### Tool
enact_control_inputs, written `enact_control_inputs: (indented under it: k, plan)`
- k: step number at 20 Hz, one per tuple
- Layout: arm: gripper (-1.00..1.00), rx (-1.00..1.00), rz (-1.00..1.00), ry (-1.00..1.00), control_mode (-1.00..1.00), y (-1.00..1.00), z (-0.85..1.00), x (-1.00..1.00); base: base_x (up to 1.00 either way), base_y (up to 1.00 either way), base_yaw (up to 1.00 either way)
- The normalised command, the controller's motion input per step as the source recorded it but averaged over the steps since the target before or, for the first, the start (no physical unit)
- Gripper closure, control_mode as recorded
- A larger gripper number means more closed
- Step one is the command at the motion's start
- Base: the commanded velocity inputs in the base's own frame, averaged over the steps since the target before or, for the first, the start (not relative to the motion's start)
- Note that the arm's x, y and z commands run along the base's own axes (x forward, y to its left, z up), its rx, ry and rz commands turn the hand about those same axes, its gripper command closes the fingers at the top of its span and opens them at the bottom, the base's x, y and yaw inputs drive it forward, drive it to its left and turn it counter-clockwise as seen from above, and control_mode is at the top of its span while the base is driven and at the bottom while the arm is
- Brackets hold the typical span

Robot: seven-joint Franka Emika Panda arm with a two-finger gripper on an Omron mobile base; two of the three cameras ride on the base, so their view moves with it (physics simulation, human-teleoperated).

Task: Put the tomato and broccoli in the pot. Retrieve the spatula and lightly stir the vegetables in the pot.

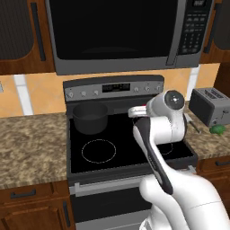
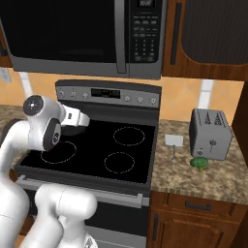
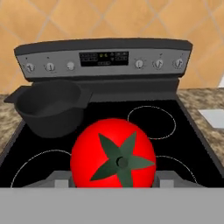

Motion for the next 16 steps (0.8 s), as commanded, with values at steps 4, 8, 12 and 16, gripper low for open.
enact_control_inputs:
  k: [4, 8, 12, 16]
  plan:
    - [1.00, 0.01, 0.10, 0.00, -1.00, 1.00, 0.21, 0.09, 0.00, 0.00, 0.00]
    - [1.00, 0.01, 0.11, 0.00, -1.00, 0.96, 0.00, 0.26, 0.00, 0.00, 0.00]
    - [1.00, 0.03, 0.06, 0.00, -1.00, 0.69, -0.01, 0.51, 0.00, 0.00, 0.00]
    - [1.00, 0.01, 0.00, 0.00, -1.00, 0.31, -0.20, 0.70, 0.00, 0.00, 0.00]
